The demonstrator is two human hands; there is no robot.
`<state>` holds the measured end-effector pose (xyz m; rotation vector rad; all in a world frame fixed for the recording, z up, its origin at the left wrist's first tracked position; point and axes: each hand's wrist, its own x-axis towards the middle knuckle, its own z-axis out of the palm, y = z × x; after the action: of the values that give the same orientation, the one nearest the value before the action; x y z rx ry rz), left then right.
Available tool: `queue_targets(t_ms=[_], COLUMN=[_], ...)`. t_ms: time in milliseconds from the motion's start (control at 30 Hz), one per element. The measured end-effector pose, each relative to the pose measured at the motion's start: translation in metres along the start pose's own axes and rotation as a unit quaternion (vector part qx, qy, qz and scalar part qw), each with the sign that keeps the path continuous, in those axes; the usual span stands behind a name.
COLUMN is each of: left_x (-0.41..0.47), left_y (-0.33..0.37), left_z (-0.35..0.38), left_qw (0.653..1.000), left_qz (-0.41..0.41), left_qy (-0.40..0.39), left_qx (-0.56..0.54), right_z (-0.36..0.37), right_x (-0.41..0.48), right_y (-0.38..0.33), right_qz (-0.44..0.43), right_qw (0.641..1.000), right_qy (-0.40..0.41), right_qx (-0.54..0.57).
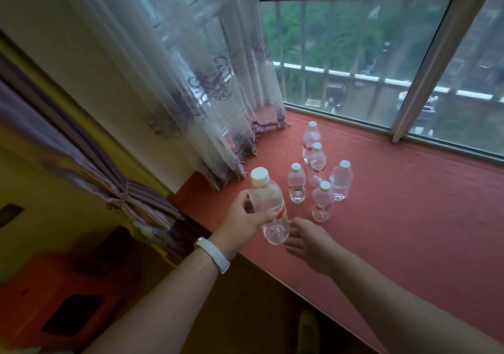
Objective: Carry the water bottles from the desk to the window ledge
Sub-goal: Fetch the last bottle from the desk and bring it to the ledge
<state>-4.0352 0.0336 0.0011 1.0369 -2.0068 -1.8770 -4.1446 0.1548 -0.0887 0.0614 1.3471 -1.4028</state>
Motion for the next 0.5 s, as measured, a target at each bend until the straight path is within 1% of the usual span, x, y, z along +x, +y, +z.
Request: queue_targets(t_ms=[233,500], left_x=[0.06,0.149], left_y=[-0.002,-0.049], left_z=[-0.008,-0.02], left_qw=[0.999,0.992], left_qz=[0.0,-0.015], left_qy=[-0.044,-0.126], left_qx=[0.008,0.009], right_z=[0.001,-0.001], right_x=[0.037,0.108], right_y=[-0.019,-0.015], right_qz=[0.011,0.023], right_qw=[0.999,0.99], right_qy=[0.041,0.12], right_qx=[0.014,0.072])
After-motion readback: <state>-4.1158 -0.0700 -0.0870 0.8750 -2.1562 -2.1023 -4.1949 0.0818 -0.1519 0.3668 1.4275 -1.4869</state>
